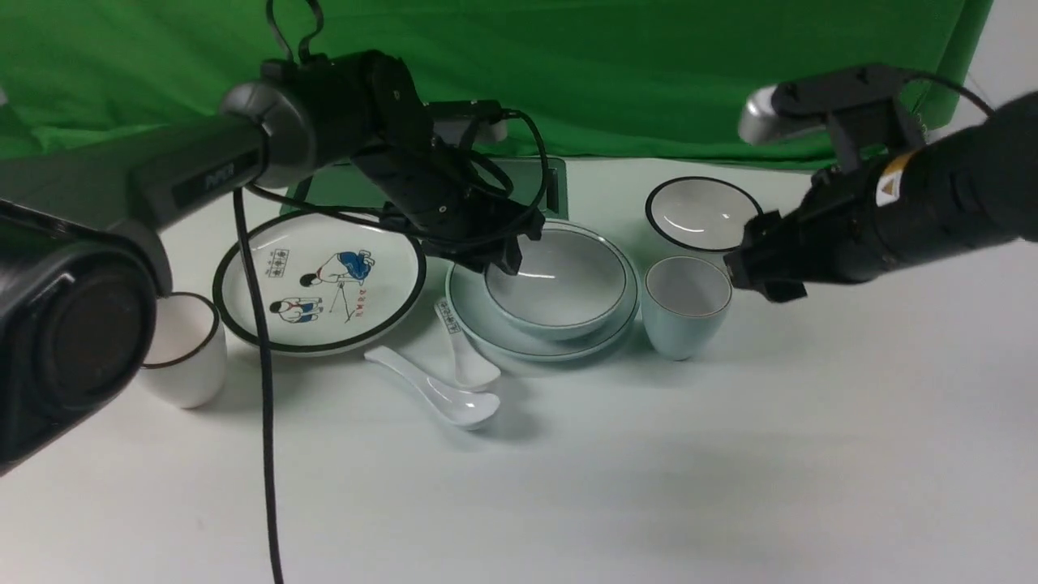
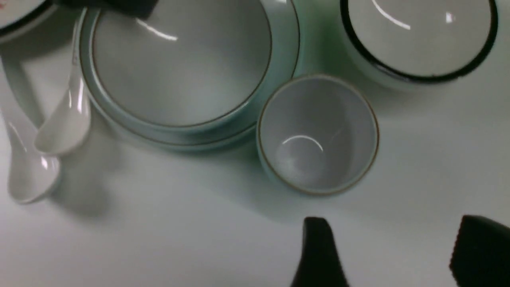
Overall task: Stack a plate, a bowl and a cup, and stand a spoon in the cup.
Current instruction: Use the left arm to put the blue rice bowl into the blue large plate in the middle, then use the right arm to grab a blue teacup
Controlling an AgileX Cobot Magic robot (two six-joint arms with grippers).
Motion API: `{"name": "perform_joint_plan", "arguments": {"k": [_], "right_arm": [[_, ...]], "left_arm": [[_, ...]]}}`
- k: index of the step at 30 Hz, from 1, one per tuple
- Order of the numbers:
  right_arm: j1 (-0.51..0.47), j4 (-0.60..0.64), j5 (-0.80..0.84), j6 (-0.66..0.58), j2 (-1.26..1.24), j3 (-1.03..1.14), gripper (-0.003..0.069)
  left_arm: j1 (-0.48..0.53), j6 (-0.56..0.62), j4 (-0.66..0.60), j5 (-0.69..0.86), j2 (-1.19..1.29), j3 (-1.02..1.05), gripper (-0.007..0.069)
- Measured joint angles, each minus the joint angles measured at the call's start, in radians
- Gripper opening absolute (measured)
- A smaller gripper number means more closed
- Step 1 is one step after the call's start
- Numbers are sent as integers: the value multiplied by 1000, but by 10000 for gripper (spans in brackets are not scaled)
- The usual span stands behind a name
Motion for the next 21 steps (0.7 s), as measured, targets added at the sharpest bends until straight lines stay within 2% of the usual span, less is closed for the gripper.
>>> {"name": "perform_joint_plan", "arguments": {"k": [3, 5, 9, 12, 13, 17, 18, 19, 20, 21], "right_arm": [[-7, 2, 31, -3, 82, -95, 470], [-19, 1, 70, -19, 154, -167, 471], [-28, -1, 93, -32, 231, -230, 471], [-28, -13, 95, -46, 298, -260, 459], [-28, -36, 91, -46, 335, -265, 439], [-28, -63, 91, -47, 392, -269, 341], [-28, -64, 91, -55, 401, -269, 273], [-28, -64, 91, -55, 401, -269, 273], [-27, -65, 98, -76, 404, -270, 168], [-25, -66, 113, -89, 401, -277, 109]], "left_arm": [[0, -3, 51, 19, -2, -19, 402], [0, -16, 122, 87, -25, -49, 452], [1, -19, 191, 171, -95, -71, 456], [1, -19, 213, 222, -209, -70, 407], [1, -19, 212, 243, -297, -58, 353], [1, -6, 191, 271, -492, 16, 219], [1, 11, 186, 277, -559, 66, 174], [1, 11, 186, 277, -570, 66, 167], [1, 20, 185, 277, -662, 145, 109], [1, 22, 187, 276, -721, 187, 76]]}}
